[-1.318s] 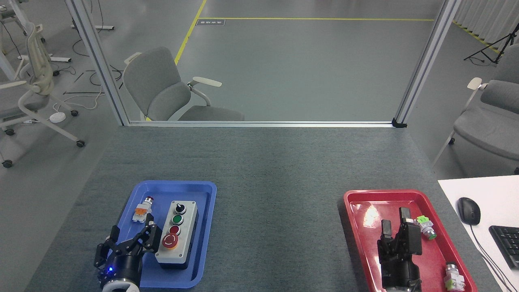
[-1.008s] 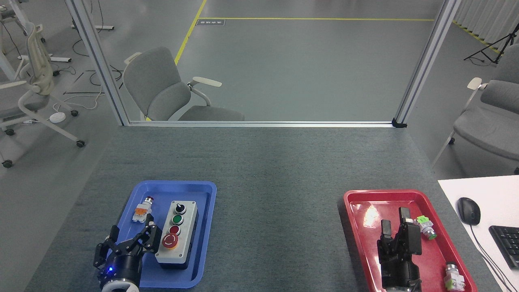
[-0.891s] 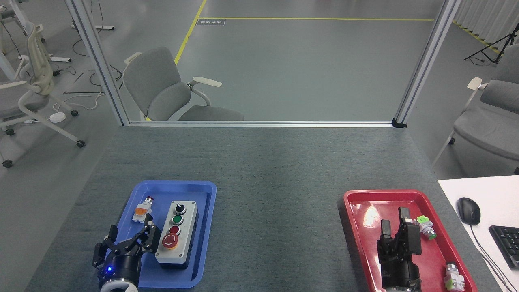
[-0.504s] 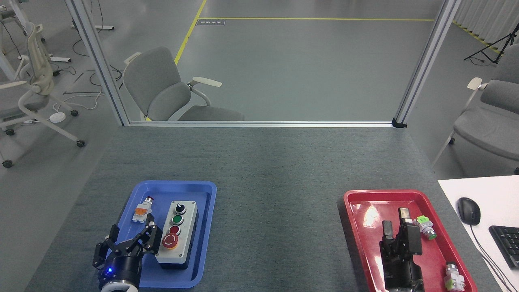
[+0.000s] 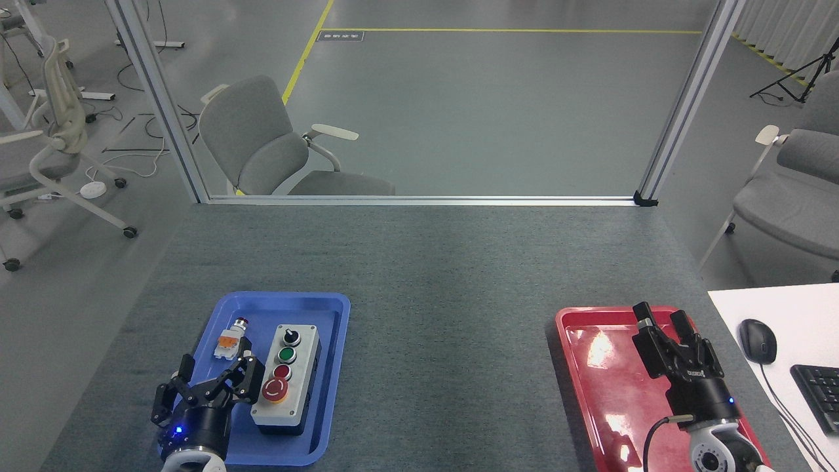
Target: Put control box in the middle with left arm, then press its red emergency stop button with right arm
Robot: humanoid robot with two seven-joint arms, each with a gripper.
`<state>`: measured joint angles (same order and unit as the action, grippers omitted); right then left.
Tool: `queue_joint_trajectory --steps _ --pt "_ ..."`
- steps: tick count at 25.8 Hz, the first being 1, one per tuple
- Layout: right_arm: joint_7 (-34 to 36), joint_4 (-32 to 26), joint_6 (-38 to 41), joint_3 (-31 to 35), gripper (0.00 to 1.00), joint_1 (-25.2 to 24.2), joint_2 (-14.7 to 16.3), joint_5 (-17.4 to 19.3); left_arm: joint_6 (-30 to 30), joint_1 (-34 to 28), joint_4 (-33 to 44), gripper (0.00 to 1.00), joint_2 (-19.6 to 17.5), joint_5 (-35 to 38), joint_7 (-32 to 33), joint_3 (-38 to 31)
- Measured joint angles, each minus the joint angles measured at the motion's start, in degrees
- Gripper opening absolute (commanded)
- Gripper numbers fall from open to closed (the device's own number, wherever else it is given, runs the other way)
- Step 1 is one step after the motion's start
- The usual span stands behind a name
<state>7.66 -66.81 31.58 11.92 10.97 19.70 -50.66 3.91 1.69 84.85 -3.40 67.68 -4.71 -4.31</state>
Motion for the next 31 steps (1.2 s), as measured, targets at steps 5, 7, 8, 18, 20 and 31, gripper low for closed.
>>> queue_joint_trajectory --steps 5,7,8,18,20,31 --pt "0.7 0.5 -2.9 -0.1 0.98 -0.5 0.4 -6.3 0.0 0.4 -0.1 0.99 0.0 0.0 0.0 0.0" --pt "0.7 0.7 -3.4 -0.2 0.98 -1.3 0.4 -8.4 -0.1 0.6 -0.1 0.99 0.0 0.0 0.0 0.0" --pt "0.7 0.7 -3.6 -0.3 0.98 -1.7 0.4 -9.7 -0.1 0.8 -0.1 0.99 0.0 0.0 0.0 0.0" --pt "0.9 2.0 -4.5 -0.4 0.99 -3.6 0.0 -16.4 -0.7 0.9 -1.1 0.99 -0.3 0.1 -0.1 0.3" --pt "0.9 2.2 -4.5 -0.4 0.99 -4.0 -0.1 -16.4 -0.9 0.9 -1.4 0.99 -0.3 0.2 -0.1 0.5" --pt "0.5 1.4 -15.5 -0.6 0.99 -3.9 -4.7 -23.1 -8.2 -5.3 4.2 0.99 -3.7 0.3 -0.2 -0.1"
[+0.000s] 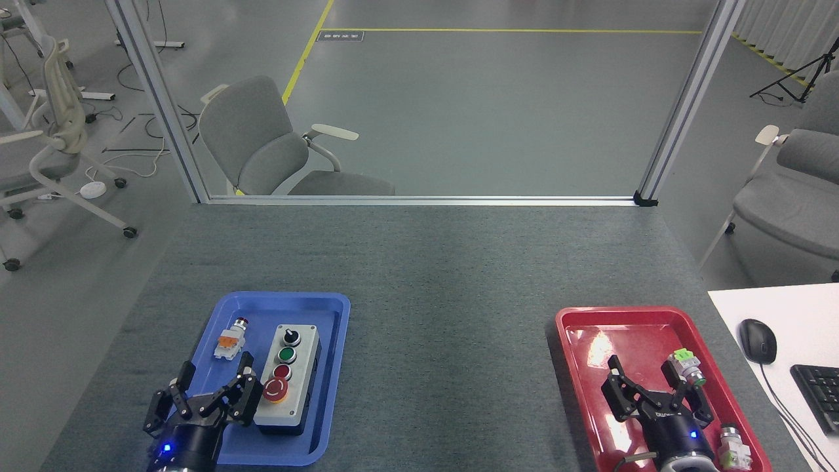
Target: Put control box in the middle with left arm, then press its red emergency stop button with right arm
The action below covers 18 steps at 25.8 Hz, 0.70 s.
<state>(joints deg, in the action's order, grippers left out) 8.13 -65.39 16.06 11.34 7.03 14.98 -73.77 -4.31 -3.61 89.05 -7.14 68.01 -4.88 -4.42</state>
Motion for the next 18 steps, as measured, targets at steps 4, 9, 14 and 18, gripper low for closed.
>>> queue_joint_trajectory --steps 4,9,14,18 --pt "0.6 -2.6 -3.8 -0.1 0.99 1.0 -1.6 -1.3 -4.4 -6.3 5.6 0.99 -2.4 0.1 -0.2 -0.3" --pt "0.8 -7.2 -4.8 -0.8 0.99 0.5 -2.1 -3.9 -6.1 -9.6 8.3 0.99 -2.9 2.2 -0.3 0.3" --pt "0.9 -8.3 -5.1 -1.8 0.99 0.0 -2.4 -8.4 -6.2 -10.7 9.0 0.99 -1.0 11.8 -0.8 4.6" --pt "1.1 -8.5 -5.2 -2.5 0.99 -0.4 -2.6 -9.9 -5.8 -11.5 9.0 0.99 0.8 15.8 -1.0 7.4"
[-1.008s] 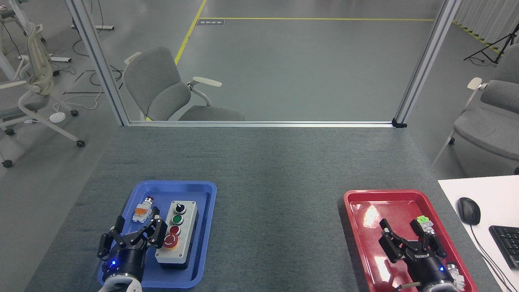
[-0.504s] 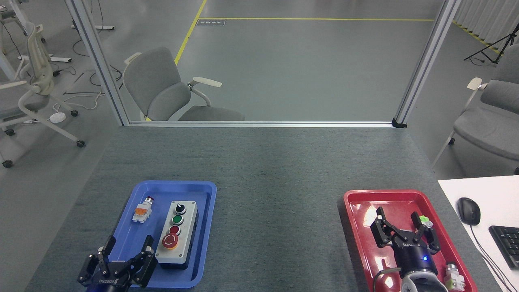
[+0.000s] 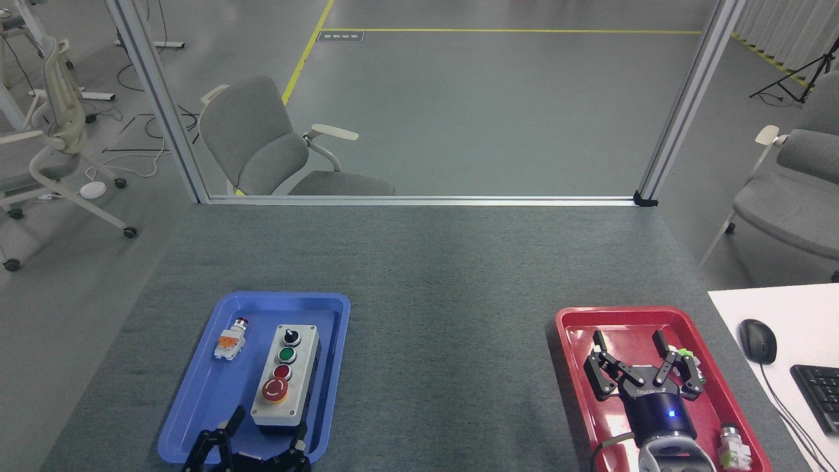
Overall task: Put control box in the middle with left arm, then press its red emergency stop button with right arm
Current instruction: 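Lower the left gripper around the near end of the control box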
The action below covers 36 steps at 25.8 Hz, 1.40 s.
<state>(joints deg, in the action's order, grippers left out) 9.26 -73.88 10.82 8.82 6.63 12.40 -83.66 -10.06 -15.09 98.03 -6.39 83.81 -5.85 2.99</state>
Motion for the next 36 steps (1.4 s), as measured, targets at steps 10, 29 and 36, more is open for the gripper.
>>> queue_joint_trajectory --steps 10,29,36 --pt "8.9 -0.6 -4.1 -3.9 0.99 -4.6 0.8 0.1 7.2 5.2 -7.1 0.99 3.5 3.6 0.8 6.1" --pt "7.3 -3.7 -16.5 -14.4 0.99 -5.2 4.3 7.5 12.2 8.8 -13.0 0.99 3.9 2.2 0.8 2.1" --pt "-3.9 -6.3 -16.4 -14.5 0.99 -5.4 7.0 10.8 12.5 9.5 -14.2 0.99 5.1 2.5 0.9 2.0"
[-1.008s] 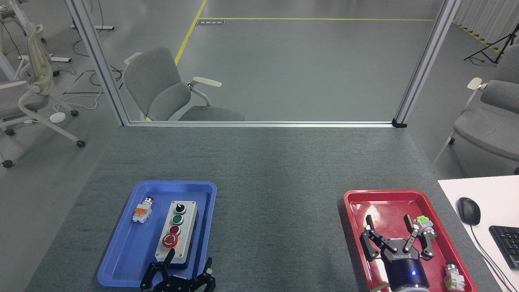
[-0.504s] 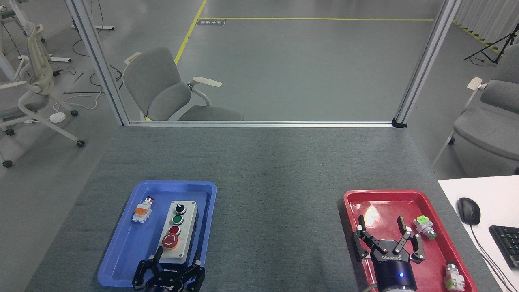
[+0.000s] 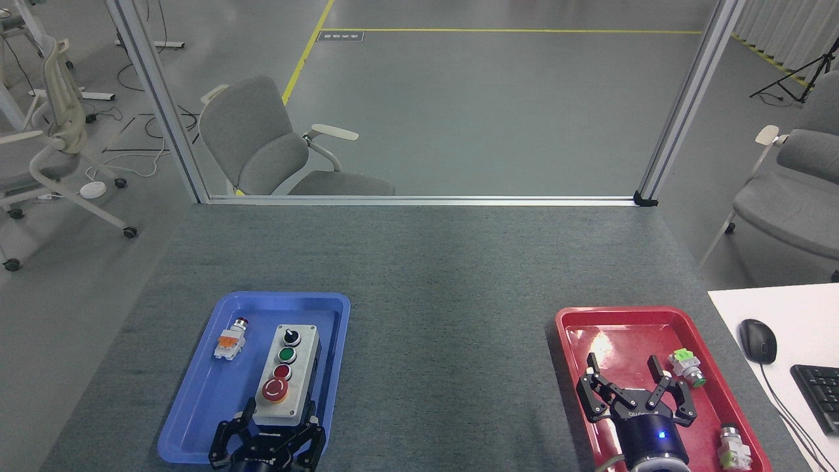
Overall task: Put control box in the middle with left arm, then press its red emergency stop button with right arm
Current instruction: 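Lower the left gripper around the near end of the control box, then close the left gripper on the control box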
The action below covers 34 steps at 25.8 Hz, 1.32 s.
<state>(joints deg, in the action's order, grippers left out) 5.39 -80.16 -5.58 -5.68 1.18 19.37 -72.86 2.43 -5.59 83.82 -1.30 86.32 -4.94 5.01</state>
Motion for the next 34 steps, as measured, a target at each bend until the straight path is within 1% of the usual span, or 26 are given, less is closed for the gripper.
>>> queue_joint_trajectory --steps 8,13,15,20,23,26,34 --pt "-1.2 -2.2 0.1 0.0 0.99 -0.6 0.2 0.2 0.2 3.5 -6.0 0.99 0.7 0.0 -0.9 0.0" --pt "-1.3 -3.4 0.2 -0.1 0.99 -0.2 2.2 0.2 0.1 4.9 -7.9 0.99 0.4 -0.2 -0.9 -0.1" --pt "-1.5 -3.6 0.4 -0.6 0.99 0.0 2.8 0.2 -0.2 5.1 -7.9 0.99 0.3 -0.3 -0.7 -0.4" --pt "-0.2 -3.3 1.3 -1.9 0.98 0.1 2.8 0.3 -0.1 5.2 -7.8 0.99 0.1 -0.5 -0.1 -1.5" --pt "3.2 -3.1 1.5 -2.0 0.98 0.0 2.2 0.3 -0.1 5.2 -7.6 0.99 -0.1 -0.7 0.0 -1.7" --pt "5.3 -3.1 1.6 -2.0 0.98 -0.3 1.6 0.3 -0.5 4.7 -6.9 0.99 -0.5 -0.9 0.0 -2.3" --pt "6.1 -2.6 1.7 -1.2 0.98 -0.7 0.7 0.7 -1.9 3.3 -3.9 0.99 -1.2 -2.1 0.0 -3.6"
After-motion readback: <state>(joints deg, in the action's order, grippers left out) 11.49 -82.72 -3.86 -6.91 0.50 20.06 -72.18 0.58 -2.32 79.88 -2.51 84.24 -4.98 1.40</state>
